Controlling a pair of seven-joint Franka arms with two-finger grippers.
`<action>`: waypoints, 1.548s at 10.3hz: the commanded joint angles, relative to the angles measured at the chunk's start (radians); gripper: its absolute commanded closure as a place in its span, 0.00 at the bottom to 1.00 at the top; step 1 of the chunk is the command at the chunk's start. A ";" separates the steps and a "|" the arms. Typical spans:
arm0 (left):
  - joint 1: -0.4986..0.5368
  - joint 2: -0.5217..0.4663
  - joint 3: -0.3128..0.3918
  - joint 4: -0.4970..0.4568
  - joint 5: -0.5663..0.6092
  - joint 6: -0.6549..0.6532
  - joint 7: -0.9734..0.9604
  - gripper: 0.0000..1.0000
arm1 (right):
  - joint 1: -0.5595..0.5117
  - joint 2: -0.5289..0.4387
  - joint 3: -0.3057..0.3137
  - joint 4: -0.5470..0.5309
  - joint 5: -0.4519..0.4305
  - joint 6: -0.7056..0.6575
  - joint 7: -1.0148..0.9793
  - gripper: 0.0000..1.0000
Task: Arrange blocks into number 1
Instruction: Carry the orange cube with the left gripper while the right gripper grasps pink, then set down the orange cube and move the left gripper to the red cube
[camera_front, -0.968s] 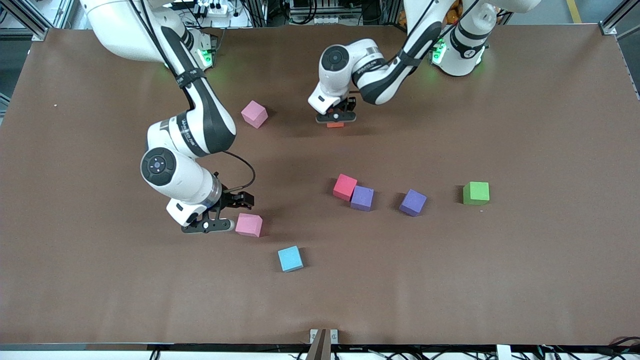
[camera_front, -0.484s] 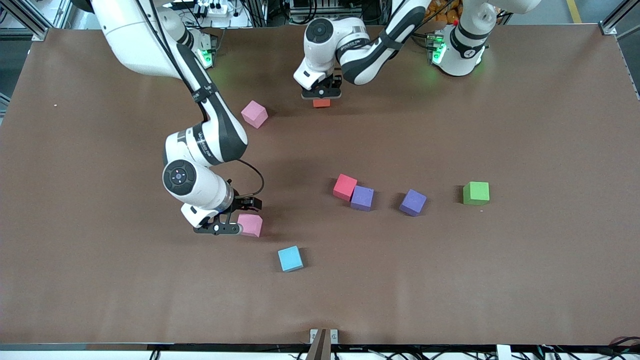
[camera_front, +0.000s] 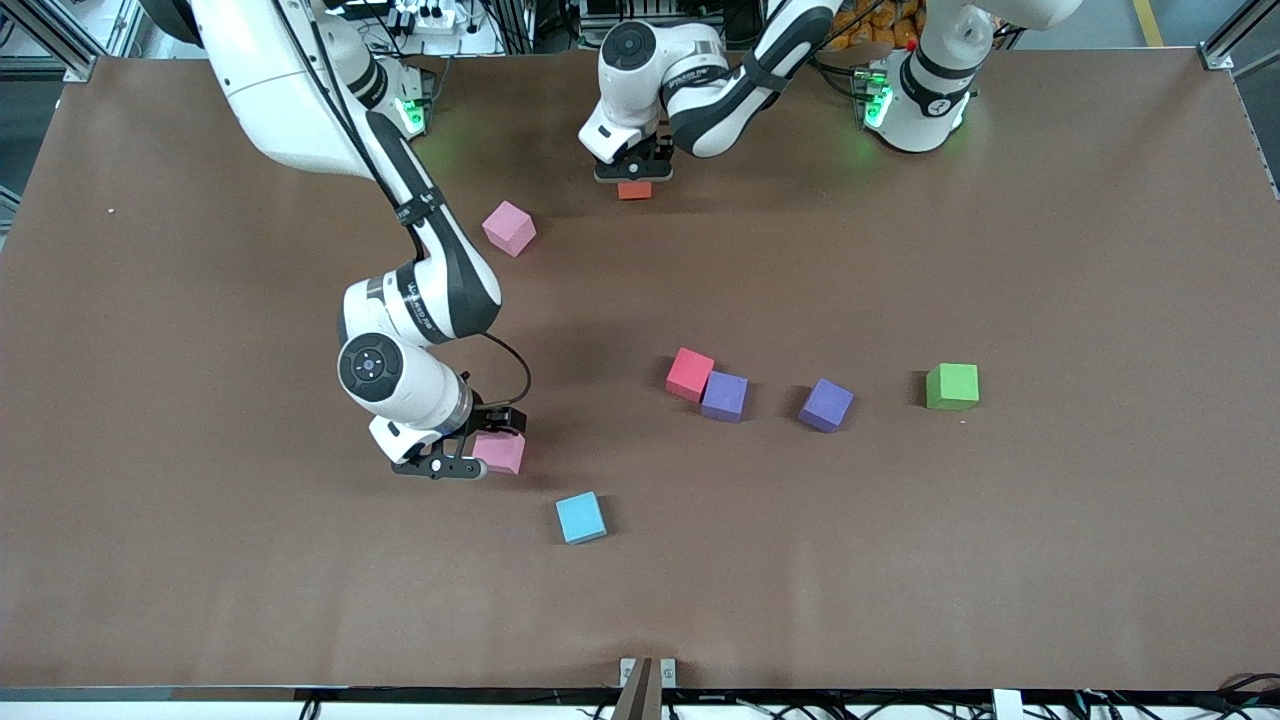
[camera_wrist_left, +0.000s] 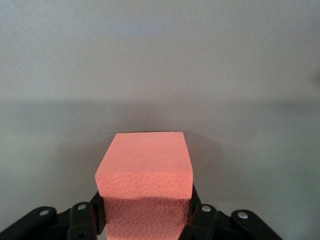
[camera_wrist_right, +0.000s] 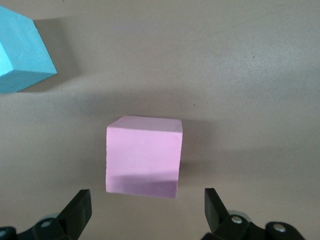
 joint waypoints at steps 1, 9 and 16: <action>-0.017 0.044 0.008 0.044 0.028 0.006 -0.036 0.97 | 0.010 0.055 -0.012 0.059 0.010 0.009 0.014 0.00; 0.094 -0.094 0.054 0.075 0.039 -0.075 -0.001 0.00 | 0.045 0.127 -0.036 0.098 0.013 0.052 0.104 0.42; 0.237 -0.120 0.308 0.161 -0.092 -0.158 0.215 0.00 | 0.091 -0.021 -0.066 -0.037 0.007 0.054 0.150 0.67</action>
